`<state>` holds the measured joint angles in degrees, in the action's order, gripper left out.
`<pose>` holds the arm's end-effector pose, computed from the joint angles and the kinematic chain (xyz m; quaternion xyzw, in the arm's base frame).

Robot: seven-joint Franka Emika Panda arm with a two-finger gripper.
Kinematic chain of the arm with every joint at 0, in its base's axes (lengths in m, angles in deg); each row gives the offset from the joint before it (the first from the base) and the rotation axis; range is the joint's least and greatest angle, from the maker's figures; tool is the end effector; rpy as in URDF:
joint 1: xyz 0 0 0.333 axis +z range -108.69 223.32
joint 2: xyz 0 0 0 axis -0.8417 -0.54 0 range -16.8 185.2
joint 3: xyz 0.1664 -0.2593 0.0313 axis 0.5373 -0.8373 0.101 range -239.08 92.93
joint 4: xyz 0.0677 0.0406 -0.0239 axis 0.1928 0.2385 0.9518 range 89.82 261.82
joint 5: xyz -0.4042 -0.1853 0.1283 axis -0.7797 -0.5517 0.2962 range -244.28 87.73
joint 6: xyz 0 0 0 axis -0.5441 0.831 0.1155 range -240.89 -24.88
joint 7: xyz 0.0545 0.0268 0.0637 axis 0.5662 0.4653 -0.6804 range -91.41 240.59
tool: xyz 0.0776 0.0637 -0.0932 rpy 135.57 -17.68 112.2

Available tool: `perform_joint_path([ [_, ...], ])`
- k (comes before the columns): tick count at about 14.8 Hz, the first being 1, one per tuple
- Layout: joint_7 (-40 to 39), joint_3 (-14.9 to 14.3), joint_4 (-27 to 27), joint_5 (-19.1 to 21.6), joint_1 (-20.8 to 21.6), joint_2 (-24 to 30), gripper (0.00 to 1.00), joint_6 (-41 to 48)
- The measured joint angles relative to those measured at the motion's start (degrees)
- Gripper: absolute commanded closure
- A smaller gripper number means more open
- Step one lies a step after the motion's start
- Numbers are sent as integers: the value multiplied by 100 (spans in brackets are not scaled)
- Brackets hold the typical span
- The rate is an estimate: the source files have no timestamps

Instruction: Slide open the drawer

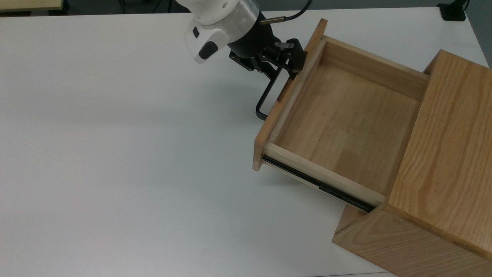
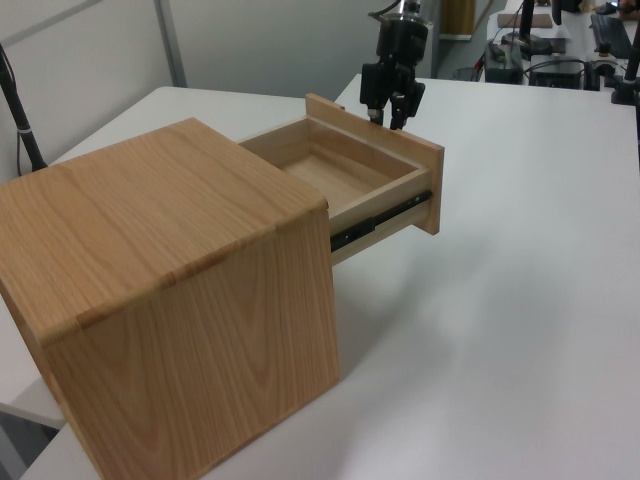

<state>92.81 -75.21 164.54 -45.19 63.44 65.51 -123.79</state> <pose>0.7244 0.1217 0.5059 -0.9483 0.1556 0.0492 0.2721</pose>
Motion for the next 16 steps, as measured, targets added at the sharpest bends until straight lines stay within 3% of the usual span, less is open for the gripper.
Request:
perform_joint_path([
  [2,-42,-5,2,0,-67,10,5,142],
  [3,-44,-8,5,-35,-79,11,0,233],
  [7,-43,-34,24,-206,-85,8,0,372],
  [12,-316,-72,21,-1055,-145,272,0,528],
  [16,-955,-373,24,-1240,-231,661,0,625],
])
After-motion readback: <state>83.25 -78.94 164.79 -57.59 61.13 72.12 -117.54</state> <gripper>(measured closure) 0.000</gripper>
